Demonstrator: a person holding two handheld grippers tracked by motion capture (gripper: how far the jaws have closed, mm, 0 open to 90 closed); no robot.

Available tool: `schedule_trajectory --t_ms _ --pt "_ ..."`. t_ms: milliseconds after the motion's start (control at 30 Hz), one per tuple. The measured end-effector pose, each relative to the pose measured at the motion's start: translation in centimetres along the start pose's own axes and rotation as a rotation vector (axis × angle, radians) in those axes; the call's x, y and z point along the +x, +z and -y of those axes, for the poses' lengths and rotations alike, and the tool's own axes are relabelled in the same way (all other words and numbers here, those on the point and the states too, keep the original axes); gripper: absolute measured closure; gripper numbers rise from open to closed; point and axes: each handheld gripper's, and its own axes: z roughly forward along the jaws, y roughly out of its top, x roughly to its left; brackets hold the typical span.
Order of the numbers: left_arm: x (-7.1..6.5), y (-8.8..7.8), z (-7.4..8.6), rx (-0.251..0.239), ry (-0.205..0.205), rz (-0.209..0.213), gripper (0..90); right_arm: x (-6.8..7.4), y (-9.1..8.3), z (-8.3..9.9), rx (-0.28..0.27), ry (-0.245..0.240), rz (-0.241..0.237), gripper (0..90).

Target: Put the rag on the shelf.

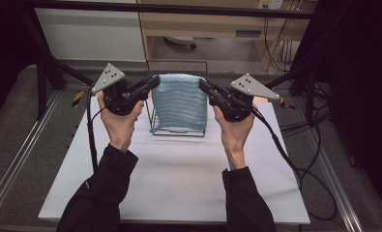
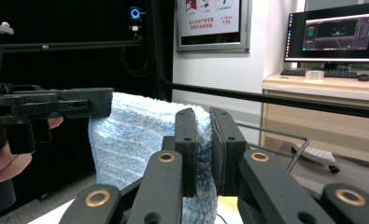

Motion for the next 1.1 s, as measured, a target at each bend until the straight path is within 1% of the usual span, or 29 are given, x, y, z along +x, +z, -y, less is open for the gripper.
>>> schedule_trajectory --t_ms 67,133,367,500,600,700,733,900,1100 --pt "0.1 0.1 -0.3 -0.008 -0.002 -0.001 82.3 0.0 0.1 -0.2 -0.004 -0.002 0.001 82.7" --pt "0.2 0.2 -0.7 -0.010 -0.001 -0.003 82.3 -0.1 0.4 -0.8 -0.010 -0.007 0.006 82.7" --pt "0.4 0.4 -2.4 -0.031 0.012 -0.013 82.3 -0.1 0.9 -1.9 -0.032 -0.013 0.010 82.7" --pt "0.6 0.5 -3.1 -0.037 0.026 -0.018 82.3 -0.3 1.3 -2.4 -0.046 -0.010 0.014 82.7" --pt "0.6 0.6 -3.6 -0.053 0.025 -0.018 82.3 -0.5 1.6 -2.8 -0.061 -0.003 0.014 82.7" --pt "0.6 0.8 -4.1 -0.063 0.028 -0.021 82.3 -0.7 1.9 -3.6 -0.075 -0.012 0.017 82.7" --pt "0.6 0.8 -4.3 -0.063 0.031 -0.021 82.3 -0.7 1.9 -3.6 -0.075 -0.012 0.017 82.7" --pt "0.7 1.0 -5.5 -0.073 0.036 -0.022 82.3 -0.9 2.3 -4.7 -0.095 -0.017 0.021 82.7" --pt "0.8 1.4 -6.6 -0.080 0.038 -0.025 82.3 -1.2 2.6 -5.4 -0.114 -0.015 0.026 82.7"
